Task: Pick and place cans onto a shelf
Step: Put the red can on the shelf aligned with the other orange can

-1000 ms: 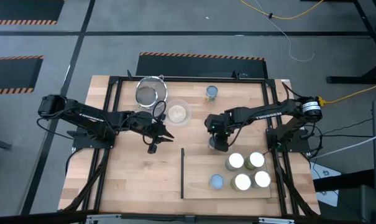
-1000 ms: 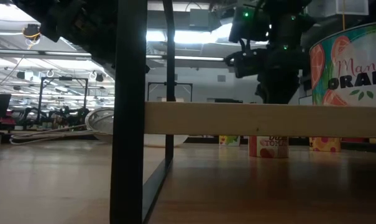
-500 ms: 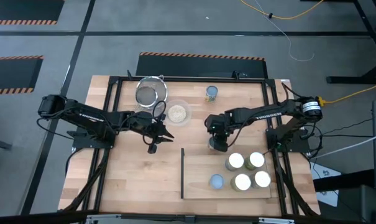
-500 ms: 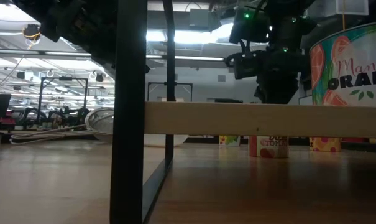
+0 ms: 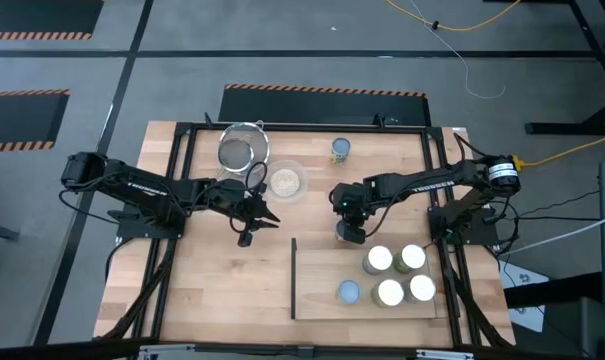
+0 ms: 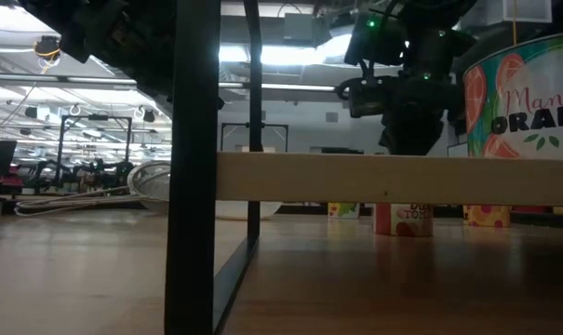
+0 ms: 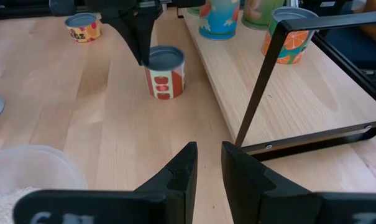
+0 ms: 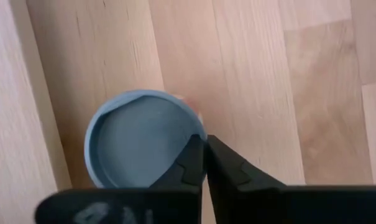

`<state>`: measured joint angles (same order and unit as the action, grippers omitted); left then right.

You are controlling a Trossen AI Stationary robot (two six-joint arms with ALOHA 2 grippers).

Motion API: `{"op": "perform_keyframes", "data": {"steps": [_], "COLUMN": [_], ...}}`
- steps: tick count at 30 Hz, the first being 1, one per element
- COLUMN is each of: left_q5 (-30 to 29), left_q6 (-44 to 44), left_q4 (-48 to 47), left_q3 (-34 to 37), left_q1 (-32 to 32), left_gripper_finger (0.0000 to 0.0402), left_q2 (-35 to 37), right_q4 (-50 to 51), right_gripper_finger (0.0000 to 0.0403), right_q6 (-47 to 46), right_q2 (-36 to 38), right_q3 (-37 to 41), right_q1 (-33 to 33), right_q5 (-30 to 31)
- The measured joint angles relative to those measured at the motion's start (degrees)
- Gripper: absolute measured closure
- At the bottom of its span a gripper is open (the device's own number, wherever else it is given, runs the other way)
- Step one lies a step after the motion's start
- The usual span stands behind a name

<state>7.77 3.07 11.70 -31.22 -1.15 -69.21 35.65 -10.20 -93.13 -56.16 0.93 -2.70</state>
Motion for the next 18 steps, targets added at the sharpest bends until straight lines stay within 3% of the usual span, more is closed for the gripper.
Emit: {"op": "perform_keyframes", "data": {"steps": [9,18], "left_q5": [0.0,0.0], "left_q6": [0.0,0.0], "left_q4": [0.0,0.0], "left_q3": [0.0,0.0], "left_q1": [0.0,0.0], "left_gripper_finger": [0.0335,0.0335], "left_q2": [0.0,0.0], "right_q4": [0.6,5.4], "right_gripper_finger": [0.0395,0.0393], "right_q6": [0.2,0.4], "right_q2": [-0.4,-0.4], "right_q3": [-1.3,-9.4], "right_q1": [0.0,-0.8], "right_q5": [-1.9,-2.7]}}
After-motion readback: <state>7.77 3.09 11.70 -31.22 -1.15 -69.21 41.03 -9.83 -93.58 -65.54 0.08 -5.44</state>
